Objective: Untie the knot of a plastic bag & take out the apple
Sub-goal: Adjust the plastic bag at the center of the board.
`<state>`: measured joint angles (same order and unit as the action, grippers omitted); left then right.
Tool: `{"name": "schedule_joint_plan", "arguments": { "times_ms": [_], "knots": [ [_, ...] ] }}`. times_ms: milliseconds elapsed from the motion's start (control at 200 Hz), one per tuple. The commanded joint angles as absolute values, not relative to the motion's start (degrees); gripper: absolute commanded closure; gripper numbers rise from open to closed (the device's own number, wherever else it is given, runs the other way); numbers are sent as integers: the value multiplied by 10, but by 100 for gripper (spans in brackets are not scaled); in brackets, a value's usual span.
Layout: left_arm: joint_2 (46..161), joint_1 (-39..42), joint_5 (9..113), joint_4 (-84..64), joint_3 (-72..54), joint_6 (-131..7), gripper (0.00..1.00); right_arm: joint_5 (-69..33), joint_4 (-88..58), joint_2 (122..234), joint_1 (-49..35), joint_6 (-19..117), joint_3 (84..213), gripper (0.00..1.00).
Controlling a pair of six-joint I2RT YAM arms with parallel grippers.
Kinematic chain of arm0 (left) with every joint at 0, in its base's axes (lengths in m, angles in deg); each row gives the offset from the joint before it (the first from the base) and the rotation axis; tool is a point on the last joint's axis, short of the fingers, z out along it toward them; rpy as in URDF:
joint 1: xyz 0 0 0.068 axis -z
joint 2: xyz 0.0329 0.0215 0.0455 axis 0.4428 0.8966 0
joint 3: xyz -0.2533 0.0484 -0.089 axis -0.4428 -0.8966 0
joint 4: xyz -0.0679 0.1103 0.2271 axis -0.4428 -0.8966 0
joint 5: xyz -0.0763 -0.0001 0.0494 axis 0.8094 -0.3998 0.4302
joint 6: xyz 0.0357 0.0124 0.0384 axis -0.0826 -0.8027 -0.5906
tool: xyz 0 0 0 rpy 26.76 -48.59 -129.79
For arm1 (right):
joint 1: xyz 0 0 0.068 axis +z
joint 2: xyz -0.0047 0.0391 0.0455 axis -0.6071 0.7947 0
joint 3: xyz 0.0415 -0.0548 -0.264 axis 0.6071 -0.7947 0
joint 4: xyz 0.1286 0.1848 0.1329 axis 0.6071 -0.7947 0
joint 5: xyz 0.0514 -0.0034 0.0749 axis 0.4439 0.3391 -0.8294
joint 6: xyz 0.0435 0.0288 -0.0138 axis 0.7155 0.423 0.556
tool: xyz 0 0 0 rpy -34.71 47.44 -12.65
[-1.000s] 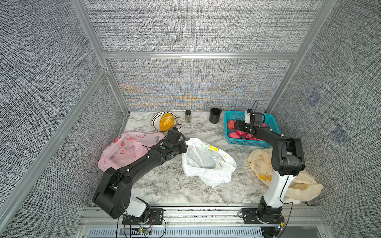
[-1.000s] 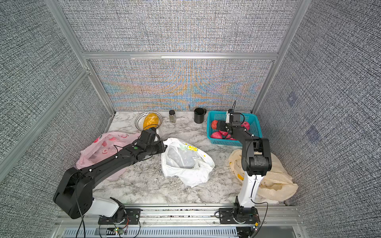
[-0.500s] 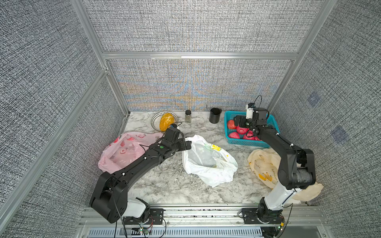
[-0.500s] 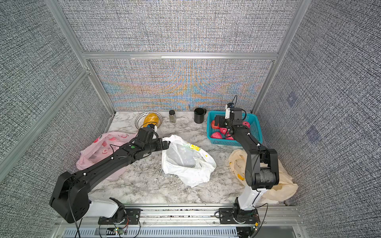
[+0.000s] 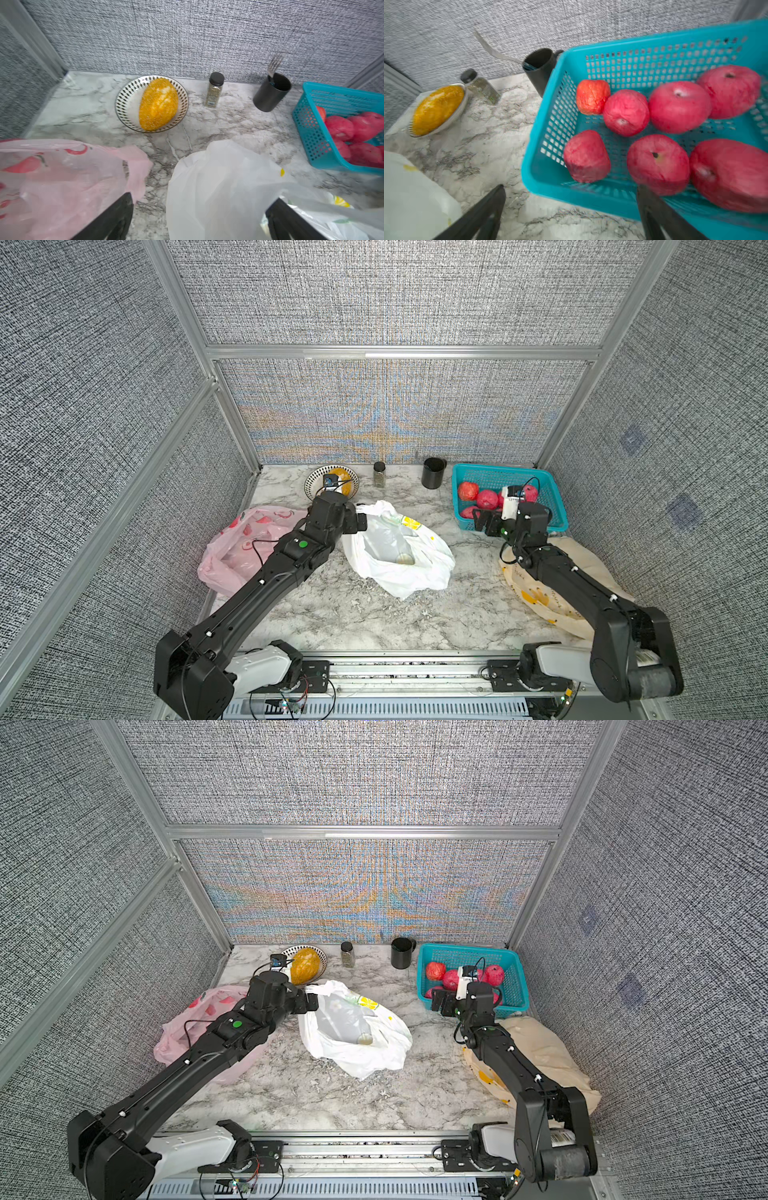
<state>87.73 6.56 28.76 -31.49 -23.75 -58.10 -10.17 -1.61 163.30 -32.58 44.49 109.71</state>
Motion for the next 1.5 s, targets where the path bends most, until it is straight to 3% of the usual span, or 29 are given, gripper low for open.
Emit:
{"name": "schedule_joint_plan", "arguments": {
  "times_ms": [0,410,706,1121,1496],
  "knots": [
    [874,64,201,-307,-251,-634,0,-28,68,1633,-331,427,1062,2],
    [885,-2,165,-197,-363,-700,0,34,296,1719,-375,390,957,2],
    [839,-53,144,-34,-489,-774,0,0,385,1736,-378,345,927,2],
    [914,-102,177,141,-561,-806,0,-21,596,1771,-379,332,828,2],
    [962,-113,224,245,-596,-829,0,-27,586,1772,-377,327,833,2]
  ]
}}
